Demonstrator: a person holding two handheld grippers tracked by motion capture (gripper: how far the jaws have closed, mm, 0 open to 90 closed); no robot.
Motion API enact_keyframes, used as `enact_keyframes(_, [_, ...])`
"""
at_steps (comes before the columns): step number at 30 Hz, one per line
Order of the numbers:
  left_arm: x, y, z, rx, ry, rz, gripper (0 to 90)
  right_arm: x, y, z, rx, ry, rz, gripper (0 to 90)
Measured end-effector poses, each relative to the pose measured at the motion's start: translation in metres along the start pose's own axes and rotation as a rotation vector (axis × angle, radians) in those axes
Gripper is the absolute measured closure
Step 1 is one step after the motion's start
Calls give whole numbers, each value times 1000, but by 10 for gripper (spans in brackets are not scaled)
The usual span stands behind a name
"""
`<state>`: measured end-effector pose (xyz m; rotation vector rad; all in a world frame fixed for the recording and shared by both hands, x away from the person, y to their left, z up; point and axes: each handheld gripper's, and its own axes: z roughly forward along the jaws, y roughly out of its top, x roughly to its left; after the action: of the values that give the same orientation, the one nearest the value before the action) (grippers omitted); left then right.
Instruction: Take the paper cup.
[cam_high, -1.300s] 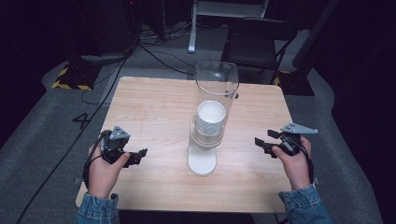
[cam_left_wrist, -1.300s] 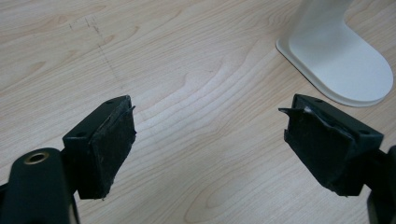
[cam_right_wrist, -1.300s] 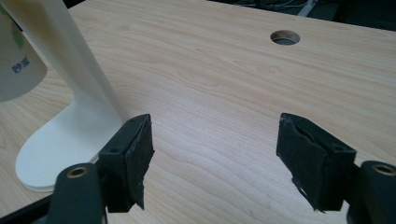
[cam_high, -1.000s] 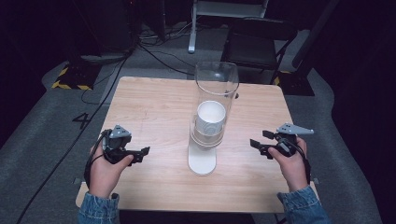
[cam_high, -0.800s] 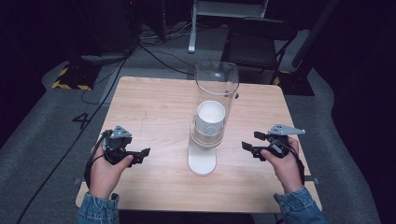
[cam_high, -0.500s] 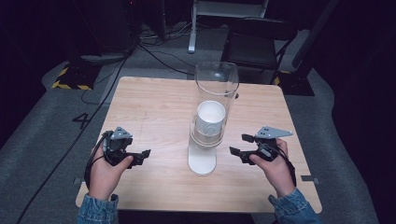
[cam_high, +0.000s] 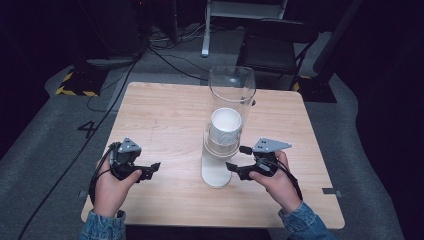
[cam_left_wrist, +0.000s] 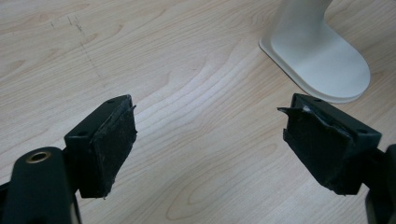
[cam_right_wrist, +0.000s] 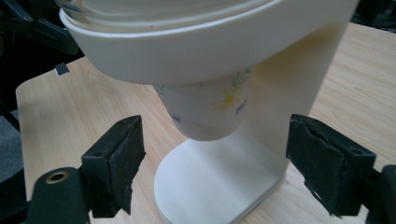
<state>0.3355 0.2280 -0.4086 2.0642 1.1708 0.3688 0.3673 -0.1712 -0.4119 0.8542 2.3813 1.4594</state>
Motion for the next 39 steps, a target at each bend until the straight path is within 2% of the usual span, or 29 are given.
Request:
enact_keyframes(3, [0, 0, 1, -9, 3, -3, 168, 1, -2, 8, -9, 8, -18, 216])
enact_keyframes(11, [-2, 0, 5, -3, -5, 5, 168, 1, -7, 27, -57, -16, -45, 216])
enact_keyframes(18, [-2, -1, 6, 4, -8, 4, 168, 4, -12, 40, -138, -46, -44, 269])
enact_keyframes(20, [-2, -1, 6, 5, -5, 3, 168, 6, -13, 43, -153, -36, -32, 291])
enact_keyframes(22, [-2, -1, 6, 4, -8, 4, 168, 8, -14, 46, -172, -46, -30, 317])
enact_keyframes(25, [-2, 0, 6, 3, -7, 5, 168, 10, -14, 48, -174, -71, -48, 334])
enact_keyframes(34, [-1, -1, 5, 5, -9, 6, 166, 10, -14, 47, -163, -72, -49, 343])
enact_keyframes(39, [-1, -1, 5, 5, -6, 7, 166, 8, -14, 47, -159, -78, -67, 344])
